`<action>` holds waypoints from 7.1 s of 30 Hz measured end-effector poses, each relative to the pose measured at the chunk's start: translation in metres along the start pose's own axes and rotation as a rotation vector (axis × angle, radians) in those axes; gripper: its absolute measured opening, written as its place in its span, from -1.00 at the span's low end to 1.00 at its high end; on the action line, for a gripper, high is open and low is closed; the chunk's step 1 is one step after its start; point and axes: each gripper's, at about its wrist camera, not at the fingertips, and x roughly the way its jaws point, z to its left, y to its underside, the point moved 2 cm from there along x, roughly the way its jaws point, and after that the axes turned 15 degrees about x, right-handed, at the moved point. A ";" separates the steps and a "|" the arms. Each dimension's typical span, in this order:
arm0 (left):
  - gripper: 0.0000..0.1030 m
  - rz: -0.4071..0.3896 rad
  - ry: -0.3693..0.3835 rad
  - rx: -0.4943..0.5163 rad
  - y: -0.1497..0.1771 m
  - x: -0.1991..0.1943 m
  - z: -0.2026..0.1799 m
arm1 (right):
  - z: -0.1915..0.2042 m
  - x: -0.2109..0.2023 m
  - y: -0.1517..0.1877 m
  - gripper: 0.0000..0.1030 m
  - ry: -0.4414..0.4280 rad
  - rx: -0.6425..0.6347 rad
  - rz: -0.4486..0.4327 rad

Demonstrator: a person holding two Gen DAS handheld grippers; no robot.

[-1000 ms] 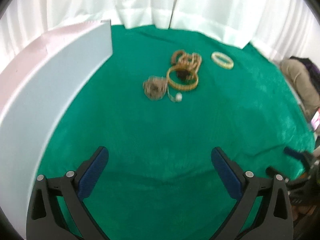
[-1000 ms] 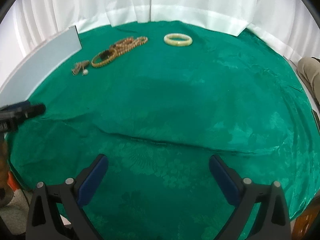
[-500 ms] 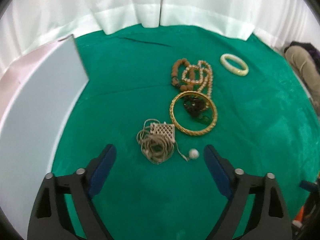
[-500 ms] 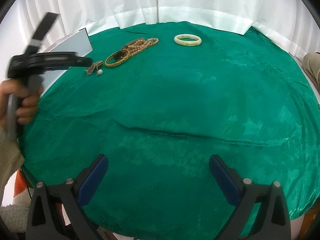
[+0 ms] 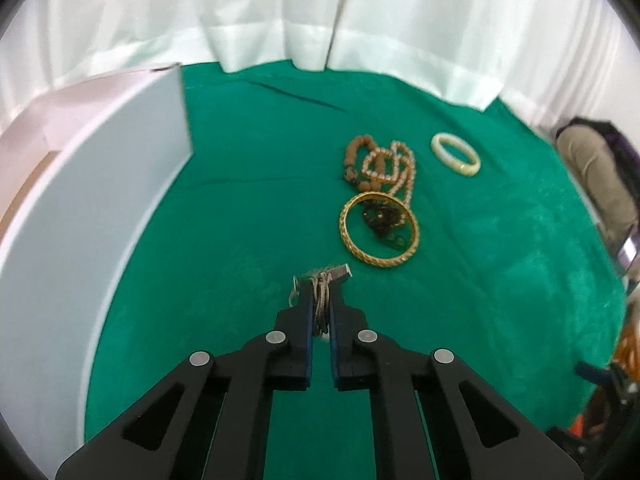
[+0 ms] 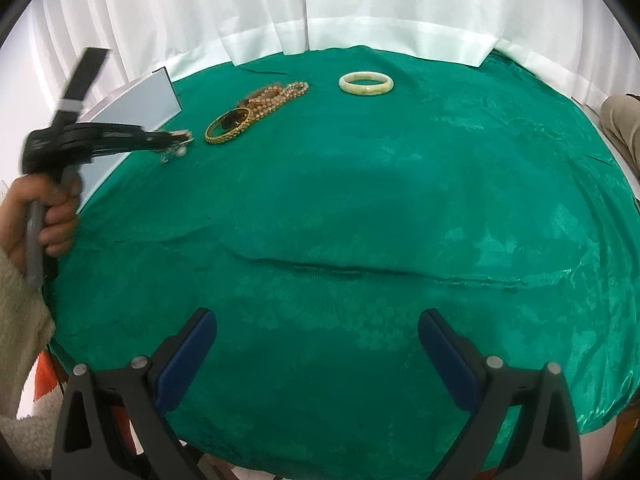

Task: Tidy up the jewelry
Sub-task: 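Grasp the green jade pendant inside the gold bangle with the right tool while the left tool holds the chain, then carry the chain and jade pendant into the white box and open both tools, then withdraw both tools from the box back over the table, then lower the left tool onto the gold bangle and grasp its rim, then grasp the pearl bead necklace with the right tool and lift while the left tool holds the bangle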

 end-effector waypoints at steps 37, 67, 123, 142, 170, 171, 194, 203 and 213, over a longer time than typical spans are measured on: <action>-0.93 -0.132 0.007 -0.258 0.078 -0.120 0.055 | 0.138 0.145 -0.177 -0.23 -0.155 0.048 0.289; -0.93 -0.236 -0.208 -0.422 0.093 -0.264 0.164 | 0.352 -0.034 -0.170 -0.79 -0.600 -0.367 0.128; 0.71 -0.028 -0.325 0.002 0.066 -0.121 -0.022 | 0.036 -0.014 -0.030 0.02 -0.013 -0.092 -0.088; 0.73 0.061 -0.105 0.048 0.057 -0.059 -0.049 | 0.023 -0.007 -0.024 0.09 -0.019 -0.059 -0.071; 0.67 0.082 0.035 0.080 -0.046 0.082 -0.050 | 0.008 0.005 -0.028 0.09 -0.072 -0.011 -0.035; 0.50 0.080 0.027 0.090 -0.047 0.083 -0.050 | 0.007 0.006 -0.028 0.09 -0.073 -0.007 -0.033; 0.33 -0.006 -0.009 -0.029 0.026 -0.033 -0.015 | 0.016 0.059 -0.147 0.09 -0.223 0.128 0.098; 0.33 -0.030 -0.011 -0.075 0.040 -0.053 -0.003 | 0.081 0.156 -0.232 0.06 -0.174 0.197 0.101; 0.33 -0.023 -0.027 -0.105 0.051 -0.059 0.010 | 0.094 0.137 -0.220 -0.84 -0.112 0.073 0.081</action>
